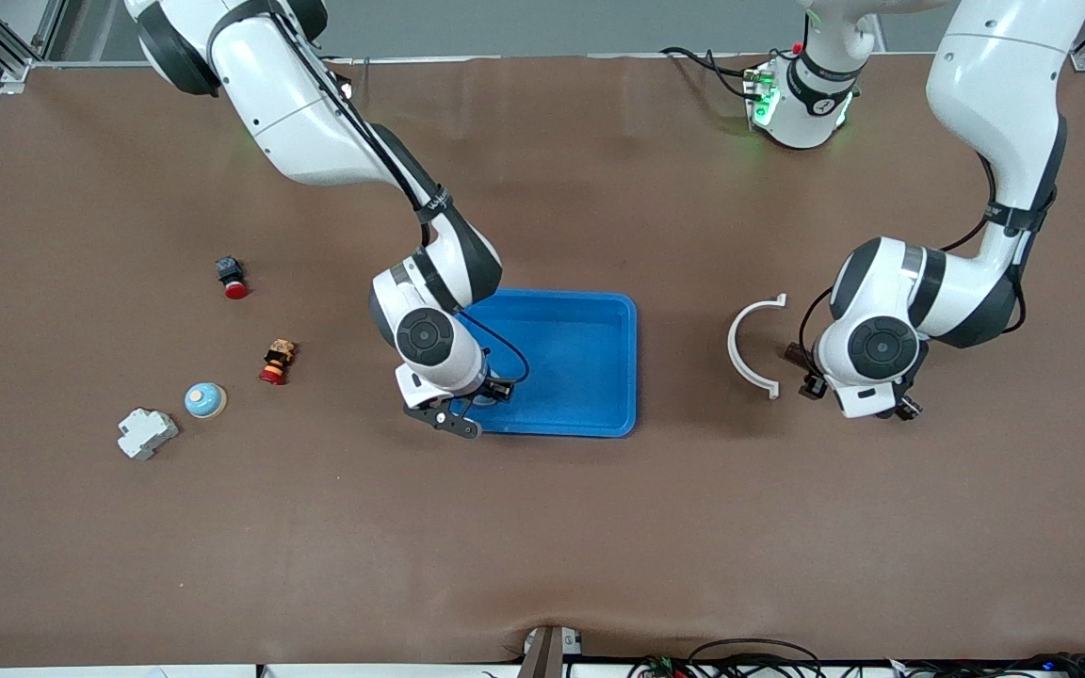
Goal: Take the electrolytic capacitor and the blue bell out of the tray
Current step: 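Place the capacitor near the white arc while the right gripper lifts the bell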
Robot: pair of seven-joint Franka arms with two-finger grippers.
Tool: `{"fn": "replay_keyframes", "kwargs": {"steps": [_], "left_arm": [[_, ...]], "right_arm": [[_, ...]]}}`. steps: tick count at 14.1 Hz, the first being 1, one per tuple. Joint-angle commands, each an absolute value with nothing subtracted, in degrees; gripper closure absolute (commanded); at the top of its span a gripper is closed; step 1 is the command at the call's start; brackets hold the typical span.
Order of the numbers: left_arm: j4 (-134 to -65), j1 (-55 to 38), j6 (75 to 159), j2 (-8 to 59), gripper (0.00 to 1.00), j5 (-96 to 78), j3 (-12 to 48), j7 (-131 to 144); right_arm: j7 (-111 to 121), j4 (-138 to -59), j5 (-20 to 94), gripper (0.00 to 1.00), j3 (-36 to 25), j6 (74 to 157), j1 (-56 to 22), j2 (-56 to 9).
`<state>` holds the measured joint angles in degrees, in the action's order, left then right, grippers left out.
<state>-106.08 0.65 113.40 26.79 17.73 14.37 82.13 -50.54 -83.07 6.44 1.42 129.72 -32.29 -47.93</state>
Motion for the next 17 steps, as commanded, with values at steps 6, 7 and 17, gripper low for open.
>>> {"fn": "replay_keyframes", "kwargs": {"steps": [6, 7, 17], "left_arm": [[-101.43, 1.93, 106.01, 21.10, 0.00, 13.97, 15.21, 73.93], [-100.90, 2.54, 105.47, 20.14, 0.00, 13.89, 15.29, 72.44], [-95.81, 7.65, 93.34, 9.42, 0.00, 8.61, 15.21, 46.70]], "right_arm": [[-51.15, -78.68, 5.80, 0.86, 1.14, 126.23, -31.91, -47.82], [-50.89, -77.53, 5.80, 0.86, 1.14, 122.99, -31.21, -47.38], [-28.68, -84.88, 5.71, 0.87, 1.05, 104.50, -20.58, -28.67]]}}
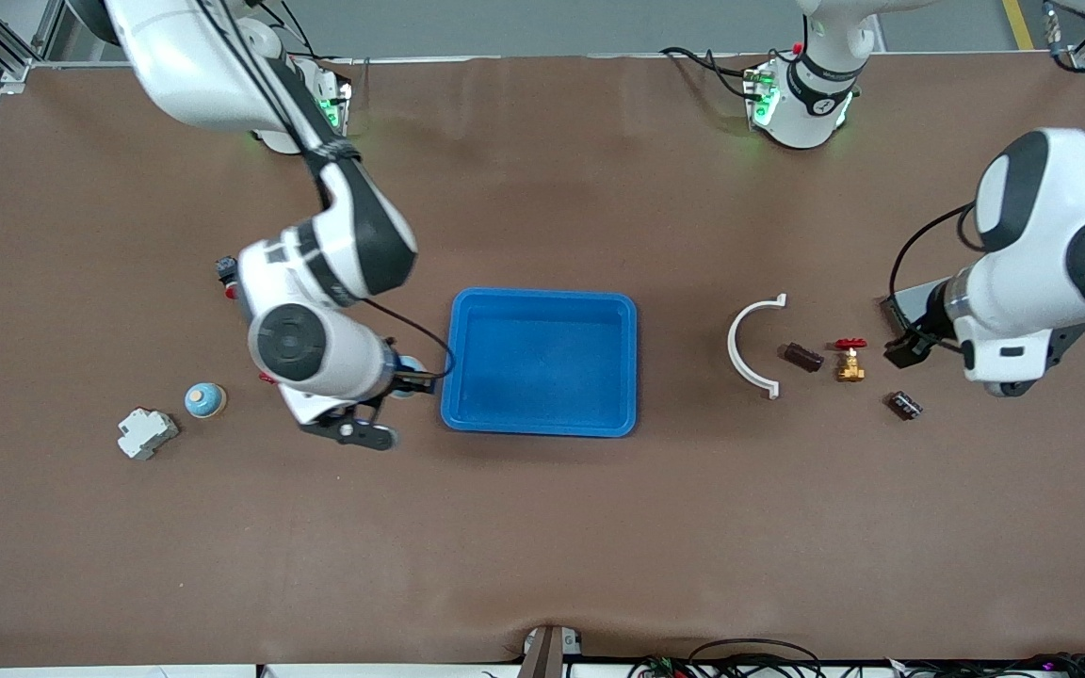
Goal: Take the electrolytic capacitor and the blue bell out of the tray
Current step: 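Lower the bell beside the first bell while the left gripper withdraws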
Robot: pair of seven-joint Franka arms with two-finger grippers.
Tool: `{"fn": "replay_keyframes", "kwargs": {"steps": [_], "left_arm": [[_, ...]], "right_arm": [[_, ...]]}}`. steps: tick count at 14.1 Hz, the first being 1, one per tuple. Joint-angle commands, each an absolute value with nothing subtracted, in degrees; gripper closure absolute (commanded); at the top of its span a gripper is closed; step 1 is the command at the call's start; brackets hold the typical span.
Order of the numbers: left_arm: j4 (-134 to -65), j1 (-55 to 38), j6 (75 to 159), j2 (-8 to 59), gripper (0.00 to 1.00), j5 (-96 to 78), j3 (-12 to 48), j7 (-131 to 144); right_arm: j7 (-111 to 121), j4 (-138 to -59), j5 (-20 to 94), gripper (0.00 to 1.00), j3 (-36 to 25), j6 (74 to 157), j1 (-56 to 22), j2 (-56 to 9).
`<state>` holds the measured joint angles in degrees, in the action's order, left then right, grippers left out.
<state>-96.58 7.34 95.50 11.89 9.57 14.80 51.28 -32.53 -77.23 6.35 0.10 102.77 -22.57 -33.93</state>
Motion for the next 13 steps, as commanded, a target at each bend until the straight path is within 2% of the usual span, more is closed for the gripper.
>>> {"fn": "replay_keyframes", "kwargs": {"steps": [1, 3, 5, 7, 13], "left_arm": [[-95.80, 7.65, 93.25, 7.93, 0.00, 8.61, 15.12, 43.54], [-95.80, 7.73, 91.86, 5.90, 0.00, 8.61, 15.21, 36.16], [-95.10, 7.56, 91.58, 5.01, 0.00, 8.79, 15.29, 29.56], [-91.16, 7.65, 89.49, 5.27, 0.00, 8.61, 15.21, 26.12], [-84.12, 7.65, 86.22, 5.10, 0.00, 8.88, 15.03, 25.14]], "right_arm": [[-26.04, -87.25, 5.71, 0.87, 1.05, 105.63, -18.74, -27.17], [-20.06, -95.23, 5.63, 0.87, 0.97, 112.28, -16.62, -23.92], [-14.36, -104.72, 5.62, 0.87, 1.05, 123.17, -14.25, -21.72], [-9.51, -109.58, 5.62, 0.87, 1.05, 130.31, -12.31, -21.88], [-3.69, -111.45, 5.45, 0.87, 0.97, 131.92, -9.58, -24.25]]}}
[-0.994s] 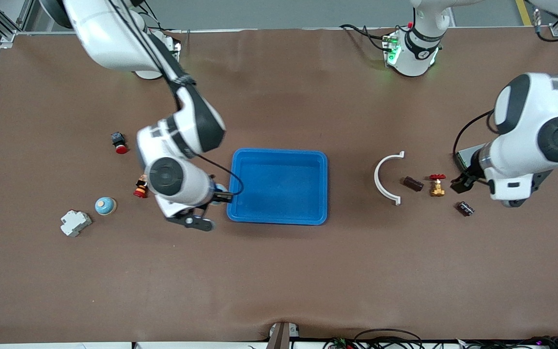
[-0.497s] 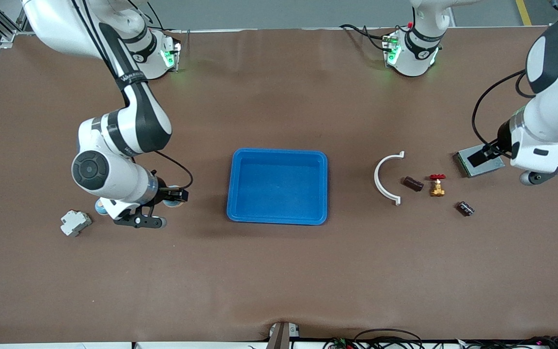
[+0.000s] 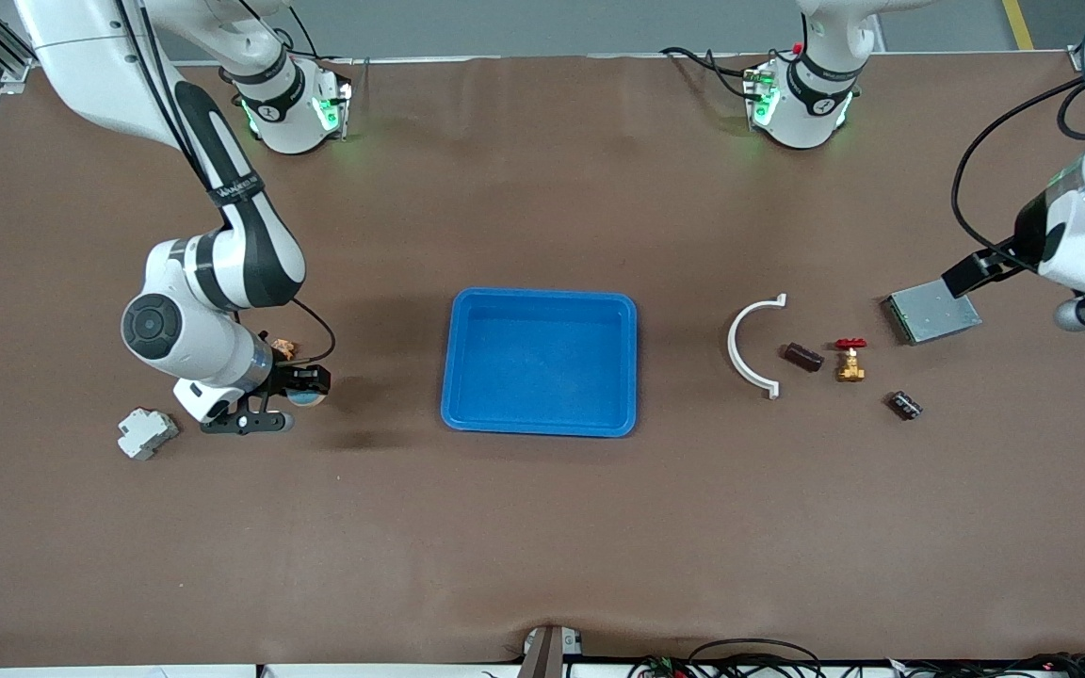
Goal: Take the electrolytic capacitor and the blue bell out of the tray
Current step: 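Lower the bell beside the first bell while the left gripper withdraws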
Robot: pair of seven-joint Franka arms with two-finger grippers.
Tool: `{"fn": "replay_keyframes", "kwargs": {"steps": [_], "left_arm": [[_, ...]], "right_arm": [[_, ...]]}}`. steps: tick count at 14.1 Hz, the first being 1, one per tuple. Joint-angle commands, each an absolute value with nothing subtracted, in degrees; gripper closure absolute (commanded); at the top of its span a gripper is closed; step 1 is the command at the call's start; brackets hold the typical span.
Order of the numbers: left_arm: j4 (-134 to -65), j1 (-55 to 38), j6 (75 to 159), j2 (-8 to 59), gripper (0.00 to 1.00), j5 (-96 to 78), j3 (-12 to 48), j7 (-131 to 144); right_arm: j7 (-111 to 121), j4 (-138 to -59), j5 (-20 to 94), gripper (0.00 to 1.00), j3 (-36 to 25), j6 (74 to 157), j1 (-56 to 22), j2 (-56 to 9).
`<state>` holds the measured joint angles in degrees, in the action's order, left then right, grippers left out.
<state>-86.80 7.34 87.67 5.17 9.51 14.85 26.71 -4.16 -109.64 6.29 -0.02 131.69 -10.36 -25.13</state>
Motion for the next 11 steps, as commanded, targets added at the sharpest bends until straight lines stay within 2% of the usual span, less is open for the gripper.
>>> {"fn": "replay_keyframes", "kwargs": {"steps": [1, 6, 9, 11], "left_arm": [[-83.94, 7.73, 86.22, 5.10, 0.00, 8.62, 14.86, 24.44], [-84.90, 6.34, 85.43, 1.77, 0.00, 7.47, 12.05, 13.98], [-87.10, 0.45, 85.25, -0.70, 0.00, 6.16, 3.98, 7.67], [-87.89, 0.44, 85.25, -1.93, 0.00, 3.88, 3.25, 6.07]], "right_arm": [[-3.69, -111.27, 5.28, 0.87, 0.97, 131.92, -9.49, -25.39], [-3.60, -110.83, 4.66, 0.87, 0.97, 133.06, -9.23, -28.73], [-3.34, -110.83, 4.75, 0.87, 1.05, 133.51, -8.70, -30.06], [-3.34, -110.83, 4.75, 0.86, 1.05, 134.38, -8.61, -30.85]]}}
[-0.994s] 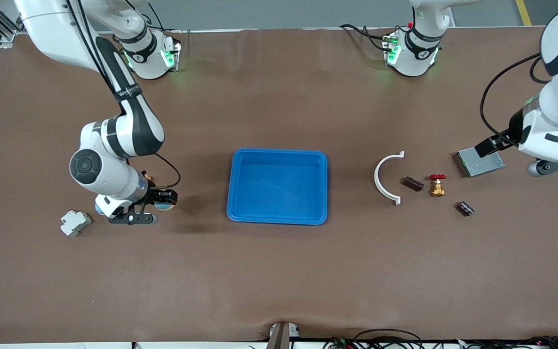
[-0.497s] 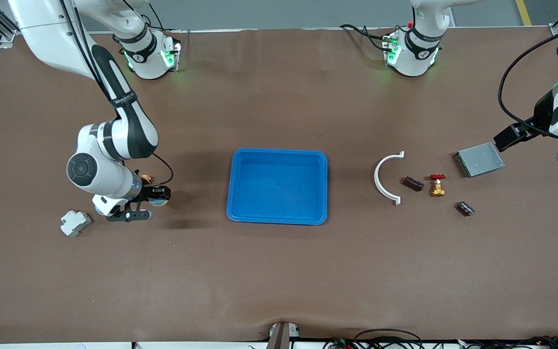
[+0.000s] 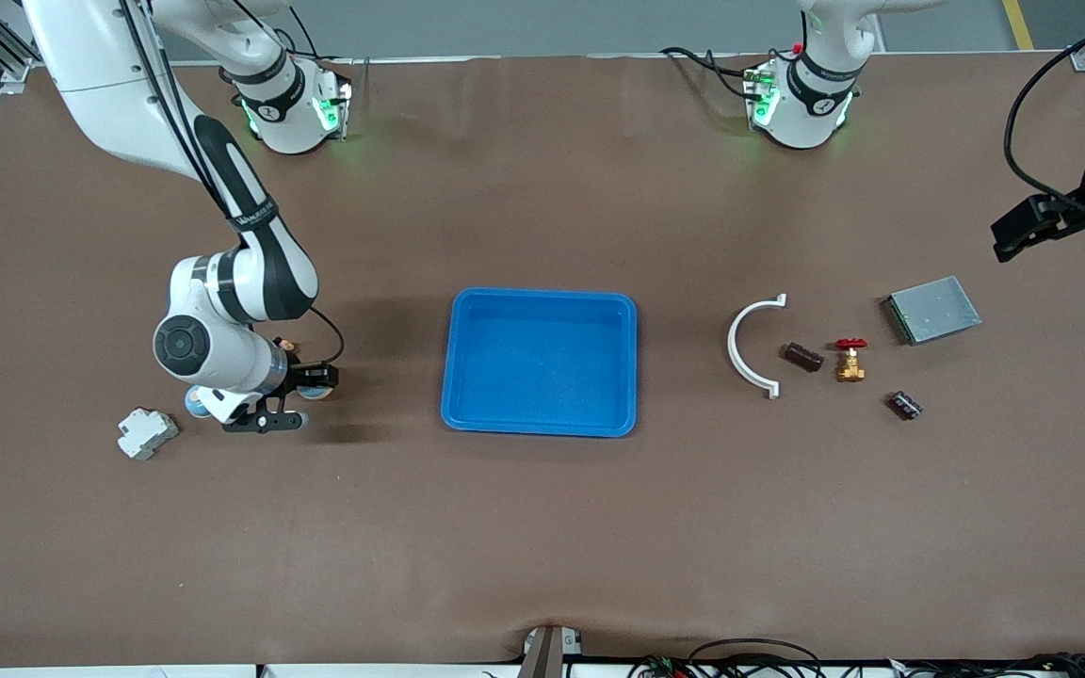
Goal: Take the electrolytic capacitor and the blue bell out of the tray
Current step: 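Lower the bell beside the first bell while the left gripper withdraws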
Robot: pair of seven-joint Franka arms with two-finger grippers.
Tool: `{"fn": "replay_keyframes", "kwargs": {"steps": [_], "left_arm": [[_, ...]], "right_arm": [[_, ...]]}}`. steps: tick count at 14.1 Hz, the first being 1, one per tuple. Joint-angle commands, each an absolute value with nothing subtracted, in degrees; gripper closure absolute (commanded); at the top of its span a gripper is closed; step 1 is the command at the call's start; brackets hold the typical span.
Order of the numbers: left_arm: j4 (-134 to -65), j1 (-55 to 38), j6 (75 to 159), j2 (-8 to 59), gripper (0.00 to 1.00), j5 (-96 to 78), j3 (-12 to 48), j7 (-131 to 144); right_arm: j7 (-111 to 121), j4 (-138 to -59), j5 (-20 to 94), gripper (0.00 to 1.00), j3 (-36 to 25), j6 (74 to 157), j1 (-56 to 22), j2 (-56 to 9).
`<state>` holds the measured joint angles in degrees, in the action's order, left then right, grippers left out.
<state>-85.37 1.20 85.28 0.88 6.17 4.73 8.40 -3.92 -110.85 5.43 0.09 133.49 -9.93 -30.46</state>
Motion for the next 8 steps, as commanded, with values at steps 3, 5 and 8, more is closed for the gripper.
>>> {"fn": "replay_keyframes", "kwargs": {"steps": [3, 5, 8], "left_arm": [[-90.52, 0.09, 85.43, -3.86, 0.00, 3.87, 2.99, 6.24], [-90.26, 0.44, 85.52, -3.61, 0.00, 3.87, 3.25, 6.15], [-90.61, 0.53, 85.17, -4.48, 0.00, 3.87, 3.69, 6.07]], "right_arm": [[-3.34, -110.83, 4.75, 0.81, 1.05, 134.91, -8.53, -31.64], [-3.34, -110.83, 4.75, 0.66, 1.05, 136.23, -8.09, -31.73], [-3.34, -110.83, 4.92, 0.00, 1.05, 136.41, -8.00, -31.64]]}}
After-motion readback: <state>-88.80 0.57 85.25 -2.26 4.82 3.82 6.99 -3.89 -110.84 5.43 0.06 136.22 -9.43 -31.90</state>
